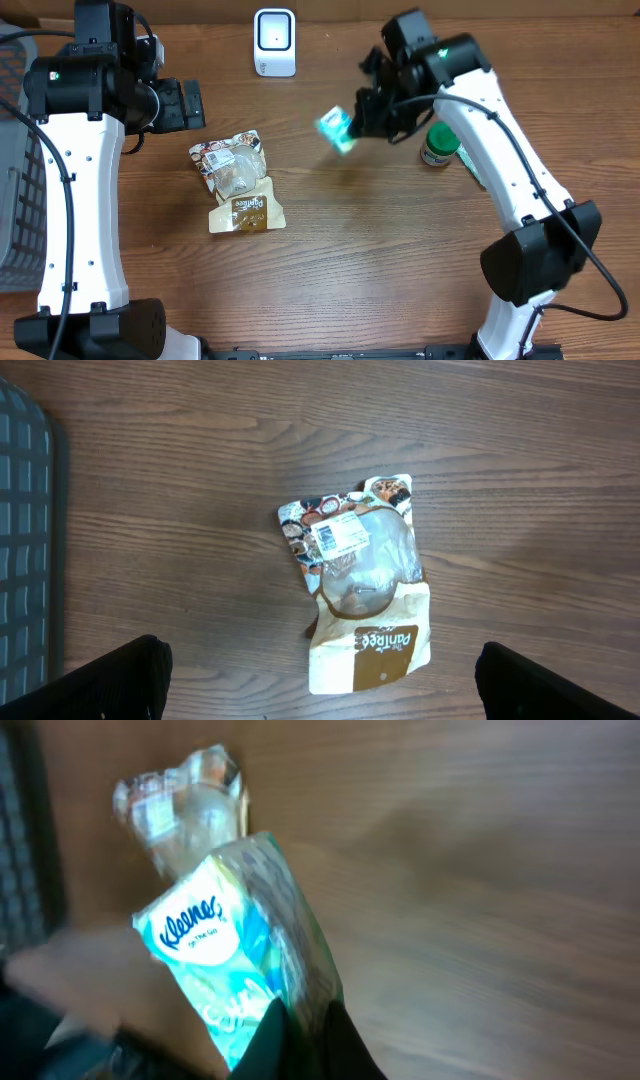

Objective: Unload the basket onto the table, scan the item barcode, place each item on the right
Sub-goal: 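Hold the tissue packet up to the scanner face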

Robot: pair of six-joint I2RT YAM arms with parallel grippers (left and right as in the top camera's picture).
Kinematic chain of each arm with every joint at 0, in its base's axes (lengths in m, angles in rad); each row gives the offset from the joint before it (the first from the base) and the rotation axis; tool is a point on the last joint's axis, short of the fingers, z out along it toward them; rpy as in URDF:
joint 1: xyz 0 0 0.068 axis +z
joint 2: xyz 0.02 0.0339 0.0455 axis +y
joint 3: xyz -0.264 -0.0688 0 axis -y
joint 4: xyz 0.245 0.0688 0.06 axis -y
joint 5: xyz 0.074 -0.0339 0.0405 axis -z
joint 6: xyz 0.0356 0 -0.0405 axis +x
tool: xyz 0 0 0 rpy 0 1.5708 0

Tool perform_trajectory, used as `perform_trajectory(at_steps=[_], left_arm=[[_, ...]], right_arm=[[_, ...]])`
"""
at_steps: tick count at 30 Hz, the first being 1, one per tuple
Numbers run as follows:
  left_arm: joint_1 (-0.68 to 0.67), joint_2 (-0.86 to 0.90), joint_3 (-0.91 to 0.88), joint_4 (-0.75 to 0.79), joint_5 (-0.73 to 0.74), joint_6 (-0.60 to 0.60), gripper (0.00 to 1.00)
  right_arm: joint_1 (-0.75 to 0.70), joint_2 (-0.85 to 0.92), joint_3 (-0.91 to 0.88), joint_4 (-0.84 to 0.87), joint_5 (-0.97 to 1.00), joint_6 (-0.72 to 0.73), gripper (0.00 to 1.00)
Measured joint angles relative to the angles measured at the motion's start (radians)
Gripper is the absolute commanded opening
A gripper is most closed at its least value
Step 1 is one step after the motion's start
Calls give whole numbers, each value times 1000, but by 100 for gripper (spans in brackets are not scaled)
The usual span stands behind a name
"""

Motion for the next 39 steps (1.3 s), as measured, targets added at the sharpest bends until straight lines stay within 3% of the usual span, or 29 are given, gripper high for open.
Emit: perform_trajectory(at_steps=[4, 7, 19, 26, 30, 39], left_arm=[[0, 0, 0, 0, 0, 0, 100], [0, 0, 0, 0, 0, 0, 100], [0, 0, 0, 0, 0, 0, 100], [0, 0, 0, 0, 0, 0, 99], [0, 0, 0, 0, 0, 0, 99], [0, 0, 0, 0, 0, 0, 100]], right_arm=[[-2, 69, 265, -57, 137, 14, 4], [2, 112, 408, -3, 228, 16, 4], [137, 237, 447, 451, 655, -108, 4], [183, 458, 448, 818, 777, -356, 4], [192, 579, 446, 1031, 806, -571, 4], [221, 754, 446, 1236, 835, -912, 4]])
